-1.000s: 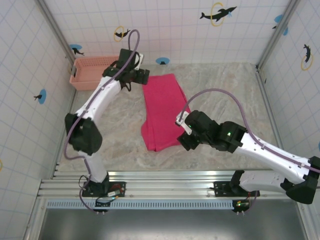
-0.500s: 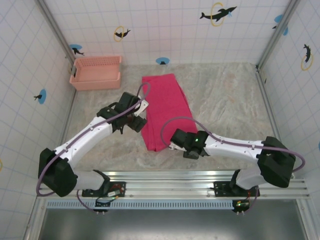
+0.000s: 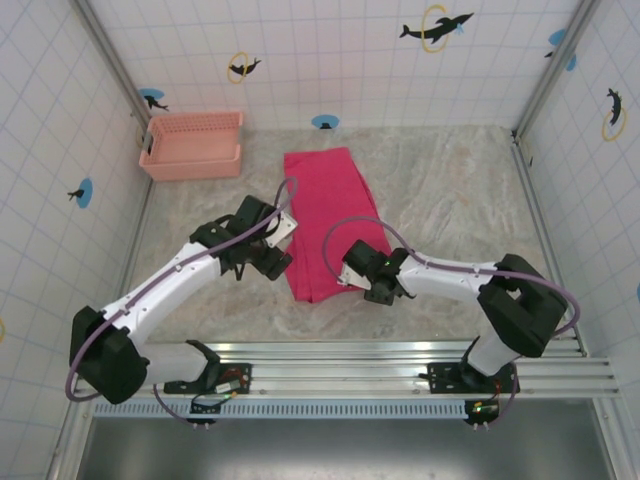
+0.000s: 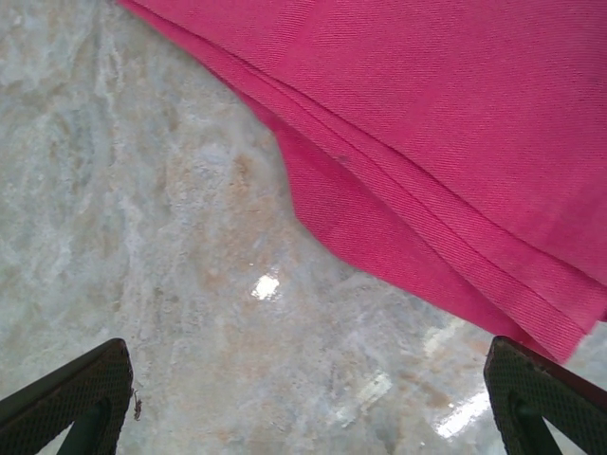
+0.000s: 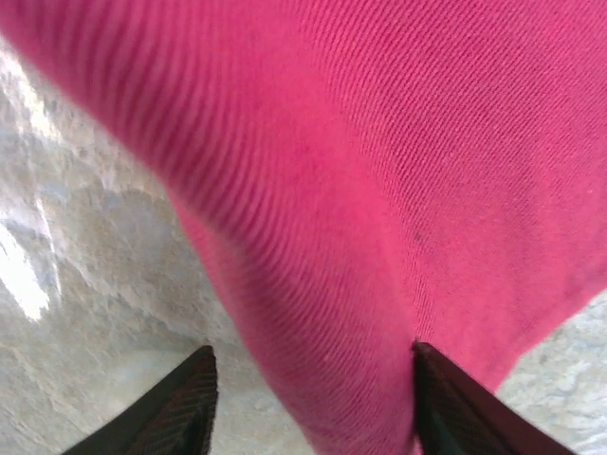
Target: Roll up the long pants
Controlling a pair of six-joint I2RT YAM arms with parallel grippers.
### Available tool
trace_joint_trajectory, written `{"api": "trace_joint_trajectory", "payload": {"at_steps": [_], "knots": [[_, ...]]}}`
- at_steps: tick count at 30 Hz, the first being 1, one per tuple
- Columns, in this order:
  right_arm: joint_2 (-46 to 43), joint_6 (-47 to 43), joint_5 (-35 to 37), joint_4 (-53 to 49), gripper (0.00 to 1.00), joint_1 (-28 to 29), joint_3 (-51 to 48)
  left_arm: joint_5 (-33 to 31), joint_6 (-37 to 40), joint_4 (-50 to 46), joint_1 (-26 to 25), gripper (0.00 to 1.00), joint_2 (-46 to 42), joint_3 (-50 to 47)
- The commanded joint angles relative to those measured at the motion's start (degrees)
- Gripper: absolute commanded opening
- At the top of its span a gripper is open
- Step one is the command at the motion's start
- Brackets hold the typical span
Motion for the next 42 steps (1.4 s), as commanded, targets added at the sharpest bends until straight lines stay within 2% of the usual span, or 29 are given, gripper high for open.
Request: {"api": "trace_joint_trajectory", "payload": {"at_steps": [1,4,7,9,12,17,20,26,32,42], "knots": [[2.16,-0.34,-2.56,-0.43,0.43,-0.26,2.97,5.84,1.26,-3.63,-2.24,0.97,-0.86,-0.84],[2.43,0.31,-5.11,-1.47,0.31,-0.14,4.21,5.82,1.05,-4.2,-4.34,0.97,-0.33,-1.88],[0.11,2.09,-11.22,-3.68,0.21,-0.4,4.89,4.75,1.99,-4.4,-5.54,0.98,0.58,-1.91],[-1.39,3.81,-17.27,-6.07,0.21,-0.34,6.35,3.31,3.66,-4.62,-5.93,0.98,1.21,-1.18],[-1.49,6.05,-22.44,-9.96,0.19,0.24,9.77,1.25,5.3,-5.33,-5.98,0.97,2.37,0.49],[1.33,9.97,-28.38,-14.85,0.15,-0.06,17.01,-1.22,6.47,-5.56,-5.98,0.97,4.03,2.31],[4.82,11.89,-33.61,-17.71,0.15,-1.84,21.48,-3.05,6.24,-5.46,-5.98,0.98,4.61,3.08],[14.39,12.1,-43.61,-22.12,0.11,-6.3,28.53,-1.95,5.04,-3.06,-5.91,0.97,4.33,3.82],[18.63,12.69,-49.26,-21.01,0.11,-10.78,31.0,-3.08,5.18,-3.24,-5.93,0.97,6.41,5.07],[25.12,12.48,-52.72,-20.34,0.11,-14.34,38.23,-0.44,2.64,0.89,-5.96,0.97,11.35,4.17]]}}
